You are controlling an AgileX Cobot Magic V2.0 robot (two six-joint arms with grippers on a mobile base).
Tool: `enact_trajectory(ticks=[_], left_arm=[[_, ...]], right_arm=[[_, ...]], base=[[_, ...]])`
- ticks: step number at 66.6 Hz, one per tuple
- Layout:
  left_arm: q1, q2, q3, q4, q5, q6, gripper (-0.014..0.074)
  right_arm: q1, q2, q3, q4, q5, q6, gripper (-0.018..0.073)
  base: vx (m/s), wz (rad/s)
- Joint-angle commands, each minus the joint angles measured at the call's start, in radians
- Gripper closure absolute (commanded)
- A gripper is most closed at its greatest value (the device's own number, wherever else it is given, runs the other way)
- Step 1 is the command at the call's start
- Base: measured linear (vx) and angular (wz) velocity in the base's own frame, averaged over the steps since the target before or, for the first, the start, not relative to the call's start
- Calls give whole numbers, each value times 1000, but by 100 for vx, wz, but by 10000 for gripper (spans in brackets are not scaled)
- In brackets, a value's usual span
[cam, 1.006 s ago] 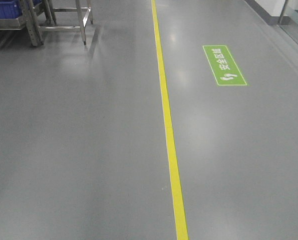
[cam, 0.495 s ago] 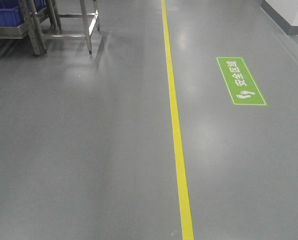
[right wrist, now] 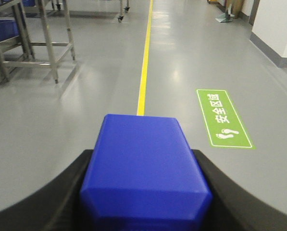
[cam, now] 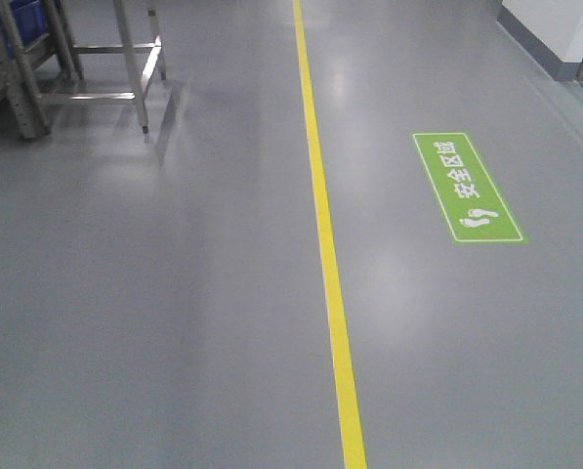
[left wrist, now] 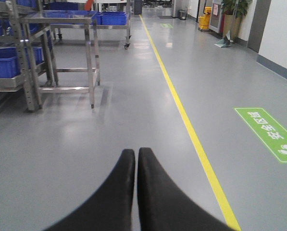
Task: Pour parts from conveyor to right shelf
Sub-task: 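Drive along the yellow floor line toward the bin shelves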
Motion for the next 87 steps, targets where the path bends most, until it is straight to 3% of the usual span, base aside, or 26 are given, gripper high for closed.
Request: enact_trajectory(ticks=[1,87], left_arm=[[-5,-11,-19,-8,-79,-8,603],[-5,-11,-19,-8,-79,-8,603]], right_arm=[[-1,9,-27,0,-77,-6,564],[-1,9,-27,0,-76,-6,564]], base=[[64,-16],[71,0]])
